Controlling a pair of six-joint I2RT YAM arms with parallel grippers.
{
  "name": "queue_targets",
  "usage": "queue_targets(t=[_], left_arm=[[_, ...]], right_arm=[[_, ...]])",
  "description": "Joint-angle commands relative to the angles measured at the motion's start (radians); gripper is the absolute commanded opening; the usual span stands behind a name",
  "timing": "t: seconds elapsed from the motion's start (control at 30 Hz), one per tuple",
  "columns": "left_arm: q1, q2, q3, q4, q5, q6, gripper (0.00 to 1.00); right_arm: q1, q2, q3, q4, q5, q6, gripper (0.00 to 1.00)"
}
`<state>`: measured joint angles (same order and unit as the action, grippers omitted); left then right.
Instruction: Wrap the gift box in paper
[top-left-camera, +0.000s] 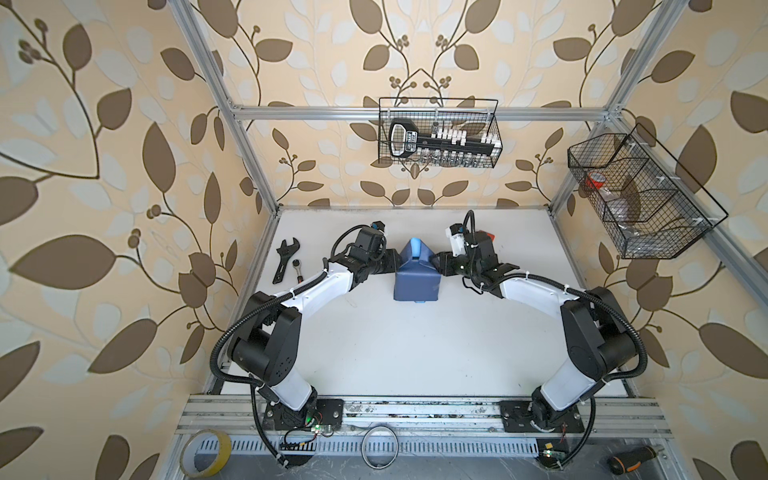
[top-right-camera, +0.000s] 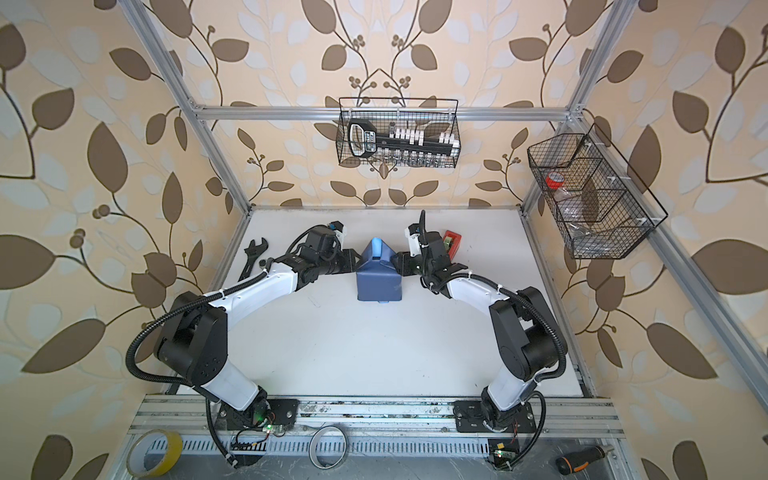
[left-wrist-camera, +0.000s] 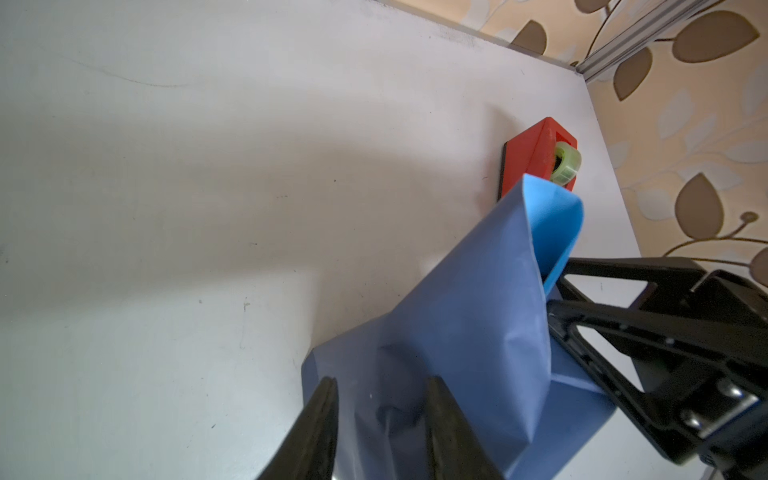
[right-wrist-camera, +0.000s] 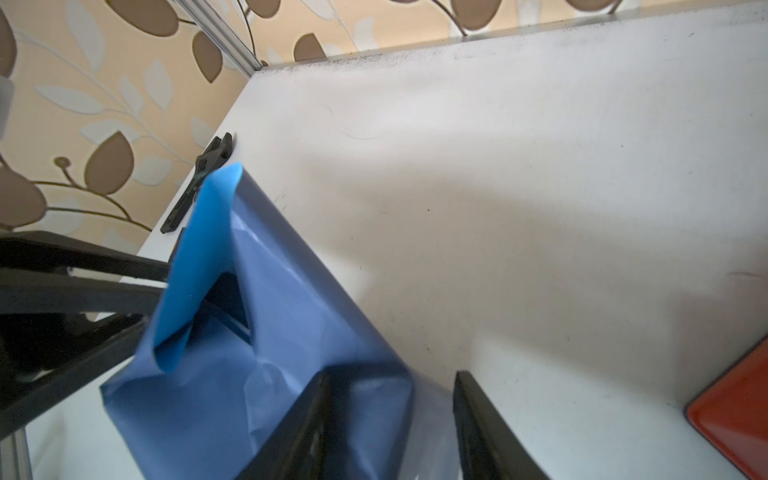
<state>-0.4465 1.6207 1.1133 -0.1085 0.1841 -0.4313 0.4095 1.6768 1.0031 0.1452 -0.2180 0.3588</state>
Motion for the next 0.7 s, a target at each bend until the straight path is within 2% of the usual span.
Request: queue_targets(t=[0.0, 0.27, 0.5, 0.67], left_arm=[[-0.011, 0.02, 0.043, 0.036, 0.027, -0.006, 0.4], [-0.011, 0.06, 0.048, 0.036, 0.061, 0.019, 0.49], [-0.011, 0.07, -0.015, 0.057, 0.067, 0.029, 0.53], [-0.01, 0.06, 0.014, 0.043, 0.068, 0.039, 0.58]], right_arm=[[-0.004, 0.003, -0.035, -0.094, 0.013, -0.022, 0.49], [-0.003, 0.004, -0.033, -0.095, 0.009, -0.032, 0.48], [-0.006, -0.001, -0.007, -0.086, -0.02, -0.037, 0.5], [0.002, 0.003, 0.001, -0.078, -0.036, -0.035, 0.5]])
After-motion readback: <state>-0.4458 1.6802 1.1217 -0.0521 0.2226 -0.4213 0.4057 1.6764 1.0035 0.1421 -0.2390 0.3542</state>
